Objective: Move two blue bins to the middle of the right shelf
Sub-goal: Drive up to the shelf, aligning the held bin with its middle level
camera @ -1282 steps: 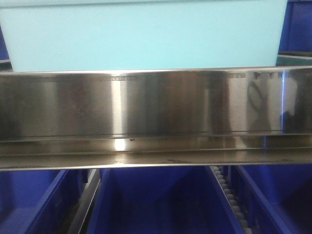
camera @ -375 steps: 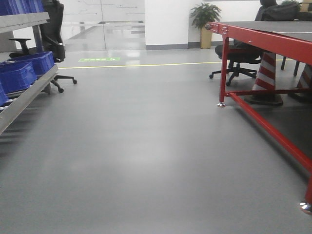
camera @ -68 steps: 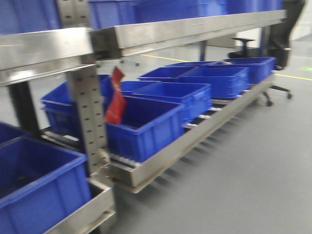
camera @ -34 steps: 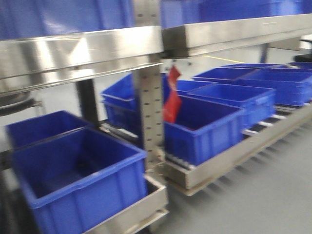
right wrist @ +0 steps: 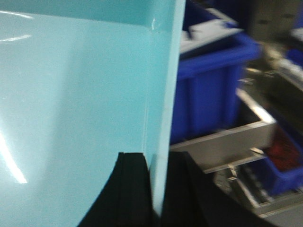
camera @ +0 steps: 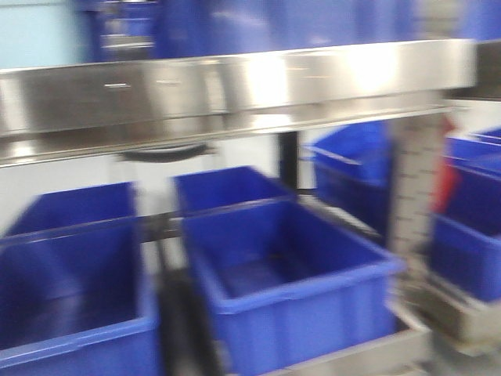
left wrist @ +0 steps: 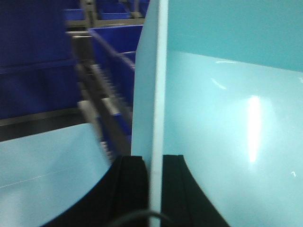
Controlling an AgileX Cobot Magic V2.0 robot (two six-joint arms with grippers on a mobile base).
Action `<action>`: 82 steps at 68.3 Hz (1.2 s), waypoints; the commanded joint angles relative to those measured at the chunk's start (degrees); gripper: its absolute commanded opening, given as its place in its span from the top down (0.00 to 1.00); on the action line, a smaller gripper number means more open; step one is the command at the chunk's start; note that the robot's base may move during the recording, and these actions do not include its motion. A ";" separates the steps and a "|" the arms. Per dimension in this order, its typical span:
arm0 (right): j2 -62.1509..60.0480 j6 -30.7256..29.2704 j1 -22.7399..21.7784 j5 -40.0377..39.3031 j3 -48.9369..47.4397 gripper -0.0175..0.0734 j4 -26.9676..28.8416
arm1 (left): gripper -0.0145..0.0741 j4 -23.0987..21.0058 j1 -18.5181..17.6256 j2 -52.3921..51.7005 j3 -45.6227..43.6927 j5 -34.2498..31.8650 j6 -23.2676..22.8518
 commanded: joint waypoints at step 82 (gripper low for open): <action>0.31 -0.66 0.52 -2.55 -0.41 0.99 0.85 | 0.96 -2.29 -1.00 -1.32 -0.63 -7.43 -0.85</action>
